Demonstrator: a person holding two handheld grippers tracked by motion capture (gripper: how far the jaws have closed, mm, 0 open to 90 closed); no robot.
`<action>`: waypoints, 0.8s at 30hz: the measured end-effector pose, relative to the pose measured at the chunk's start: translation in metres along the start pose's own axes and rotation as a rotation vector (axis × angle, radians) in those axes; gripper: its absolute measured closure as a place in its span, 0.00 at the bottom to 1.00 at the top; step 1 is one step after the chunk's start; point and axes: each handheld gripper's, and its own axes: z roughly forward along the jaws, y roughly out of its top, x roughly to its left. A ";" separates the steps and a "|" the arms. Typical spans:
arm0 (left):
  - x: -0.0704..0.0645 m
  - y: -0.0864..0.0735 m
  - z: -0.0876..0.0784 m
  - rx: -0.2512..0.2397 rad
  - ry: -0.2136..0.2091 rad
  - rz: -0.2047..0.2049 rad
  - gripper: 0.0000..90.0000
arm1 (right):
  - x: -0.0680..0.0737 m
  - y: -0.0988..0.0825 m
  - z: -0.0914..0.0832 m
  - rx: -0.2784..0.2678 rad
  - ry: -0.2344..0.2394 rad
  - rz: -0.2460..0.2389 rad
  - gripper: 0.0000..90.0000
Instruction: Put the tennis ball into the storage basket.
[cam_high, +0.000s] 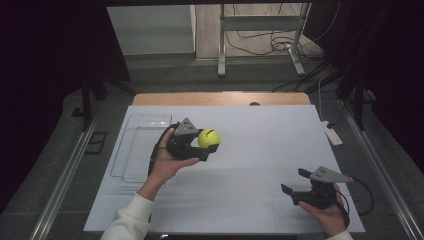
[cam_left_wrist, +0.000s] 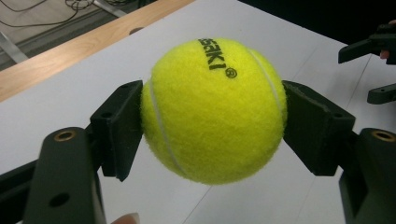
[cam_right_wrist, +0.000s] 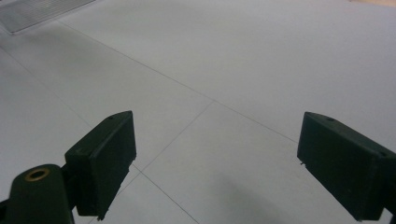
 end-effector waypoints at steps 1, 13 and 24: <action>0.000 0.000 -0.001 -0.002 0.002 -0.001 0.30 | 0.000 0.000 0.000 0.000 0.000 -0.001 0.13; 0.004 0.000 -0.007 -0.019 0.033 -0.003 0.30 | 0.000 0.000 0.000 0.001 0.000 -0.003 0.13; 0.011 0.001 -0.018 -0.054 0.055 -0.016 0.30 | 0.000 0.000 0.000 0.000 -0.001 -0.003 0.13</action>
